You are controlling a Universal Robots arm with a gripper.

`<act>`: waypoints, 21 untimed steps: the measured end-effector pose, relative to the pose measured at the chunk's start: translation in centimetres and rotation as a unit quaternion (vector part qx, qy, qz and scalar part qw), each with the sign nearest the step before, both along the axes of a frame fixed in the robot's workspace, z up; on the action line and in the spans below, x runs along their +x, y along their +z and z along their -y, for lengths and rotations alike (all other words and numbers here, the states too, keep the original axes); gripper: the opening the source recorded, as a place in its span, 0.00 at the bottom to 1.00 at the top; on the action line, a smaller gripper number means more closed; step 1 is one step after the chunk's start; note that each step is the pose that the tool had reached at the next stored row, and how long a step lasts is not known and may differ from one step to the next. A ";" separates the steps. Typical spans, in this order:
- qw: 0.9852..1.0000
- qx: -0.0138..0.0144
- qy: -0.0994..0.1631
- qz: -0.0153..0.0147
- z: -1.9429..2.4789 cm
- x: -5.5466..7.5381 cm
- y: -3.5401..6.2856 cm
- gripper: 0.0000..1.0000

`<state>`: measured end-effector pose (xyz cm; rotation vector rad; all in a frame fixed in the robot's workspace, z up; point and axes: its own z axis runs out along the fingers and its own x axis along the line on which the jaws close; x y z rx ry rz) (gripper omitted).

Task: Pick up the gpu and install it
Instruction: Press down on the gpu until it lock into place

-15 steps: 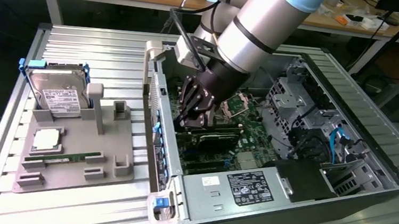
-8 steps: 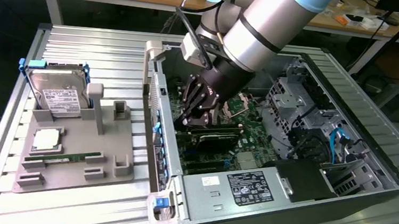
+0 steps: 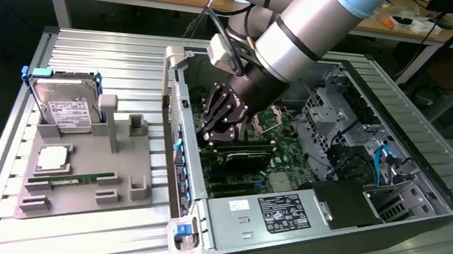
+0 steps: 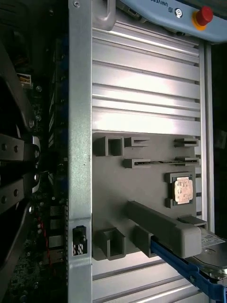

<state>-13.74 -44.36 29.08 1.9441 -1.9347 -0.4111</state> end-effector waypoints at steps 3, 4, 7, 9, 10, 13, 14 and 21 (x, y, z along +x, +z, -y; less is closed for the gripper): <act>1.000 0.000 0.000 -0.008 0.01 0.0 -0.23 0.11; 1.000 -0.001 0.000 -0.011 0.02 0.0 -0.50 0.11; 1.000 0.000 0.000 -0.015 0.00 0.1 -0.87 0.11; 1.000 0.000 0.000 -0.016 0.00 0.2 -0.88 0.11; 1.000 0.000 0.000 -0.017 0.00 0.3 -0.88 0.11; 1.000 0.000 0.000 -0.020 -0.01 0.8 -0.86 0.11; 1.000 0.000 0.000 -0.021 -0.02 1.2 -0.85 0.11; 1.000 -0.007 0.000 -0.028 -1.06 2.5 -0.85 0.11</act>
